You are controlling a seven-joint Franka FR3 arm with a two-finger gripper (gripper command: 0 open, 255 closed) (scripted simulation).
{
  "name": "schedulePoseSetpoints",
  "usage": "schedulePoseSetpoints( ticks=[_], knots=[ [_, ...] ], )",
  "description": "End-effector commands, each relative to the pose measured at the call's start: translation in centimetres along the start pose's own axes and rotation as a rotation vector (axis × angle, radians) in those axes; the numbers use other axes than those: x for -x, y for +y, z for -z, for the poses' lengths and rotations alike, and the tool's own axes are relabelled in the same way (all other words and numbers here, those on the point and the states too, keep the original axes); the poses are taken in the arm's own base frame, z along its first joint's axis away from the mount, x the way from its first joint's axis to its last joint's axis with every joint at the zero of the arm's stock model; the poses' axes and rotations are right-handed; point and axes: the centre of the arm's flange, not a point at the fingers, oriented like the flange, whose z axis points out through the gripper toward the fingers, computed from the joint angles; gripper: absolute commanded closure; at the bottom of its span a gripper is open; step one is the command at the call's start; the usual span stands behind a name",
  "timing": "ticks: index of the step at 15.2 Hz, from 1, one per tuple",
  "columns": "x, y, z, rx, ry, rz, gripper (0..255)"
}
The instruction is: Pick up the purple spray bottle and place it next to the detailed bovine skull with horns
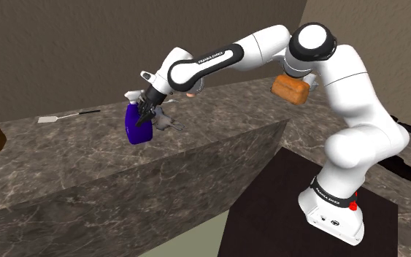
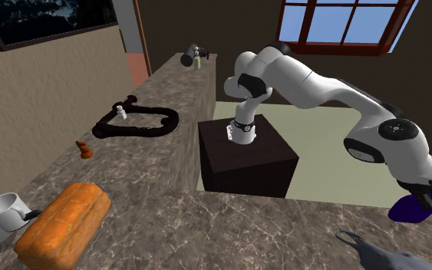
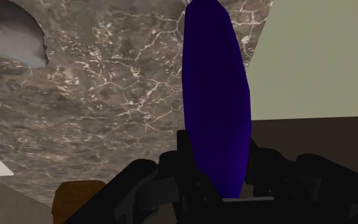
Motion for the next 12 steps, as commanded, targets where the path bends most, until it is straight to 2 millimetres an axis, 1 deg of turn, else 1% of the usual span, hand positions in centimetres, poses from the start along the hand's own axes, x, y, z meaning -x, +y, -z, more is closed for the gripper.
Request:
schedulePoseSetpoints(
  ticks=[1,7,12],
  knots=[
    [0.6,-0.1,-0.8,0.0,0.0,0.0,255],
    [2.6,0.0,-3.2,0.0,0.0,0.0,255],
    [2.6,0.0,-3.2,0.0,0.0,0.0,255]
  ],
)
